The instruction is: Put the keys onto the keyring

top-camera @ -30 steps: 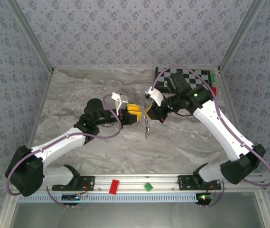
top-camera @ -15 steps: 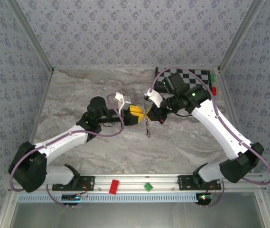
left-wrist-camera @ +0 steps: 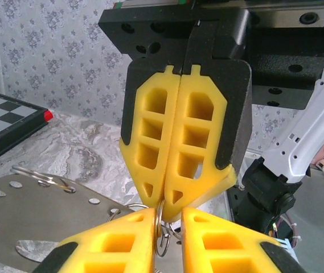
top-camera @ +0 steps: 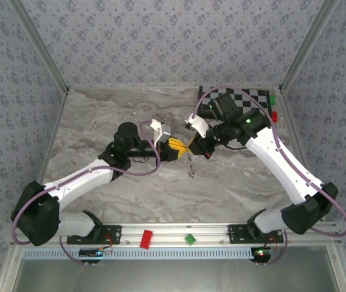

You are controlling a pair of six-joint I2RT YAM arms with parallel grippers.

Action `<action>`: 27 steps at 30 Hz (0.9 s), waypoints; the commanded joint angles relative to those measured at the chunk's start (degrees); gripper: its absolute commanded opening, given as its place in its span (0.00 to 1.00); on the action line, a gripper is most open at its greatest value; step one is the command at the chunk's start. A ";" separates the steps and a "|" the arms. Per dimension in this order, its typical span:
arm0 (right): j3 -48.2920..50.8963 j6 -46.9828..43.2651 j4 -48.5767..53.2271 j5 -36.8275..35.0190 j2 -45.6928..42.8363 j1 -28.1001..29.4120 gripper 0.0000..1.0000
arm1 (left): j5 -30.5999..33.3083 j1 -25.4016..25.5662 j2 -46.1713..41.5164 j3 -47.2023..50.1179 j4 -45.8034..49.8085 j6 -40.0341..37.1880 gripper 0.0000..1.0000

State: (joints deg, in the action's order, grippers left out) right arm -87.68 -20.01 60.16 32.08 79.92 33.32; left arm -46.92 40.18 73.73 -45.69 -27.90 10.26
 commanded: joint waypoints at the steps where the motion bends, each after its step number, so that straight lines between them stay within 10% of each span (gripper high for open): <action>1: -0.57 -0.38 -0.75 0.31 -0.73 0.21 0.00 | 0.46 0.22 -0.04 -1.84 0.59 -1.19 0.17; 12: 0.29 -0.16 -1.48 0.49 -1.39 0.16 0.00 | 4.29 -2.01 -1.23 -0.37 -2.46 2.28 0.09; 27: 0.40 -0.03 -2.00 0.80 -1.58 0.11 0.00 | -0.97 -1.42 -0.05 -1.55 -1.44 1.49 0.30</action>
State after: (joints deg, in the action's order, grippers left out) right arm -87.39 -19.99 58.08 31.68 79.88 33.26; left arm -45.41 38.63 73.60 -45.69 -28.45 12.67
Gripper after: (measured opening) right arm 0.039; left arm 0.293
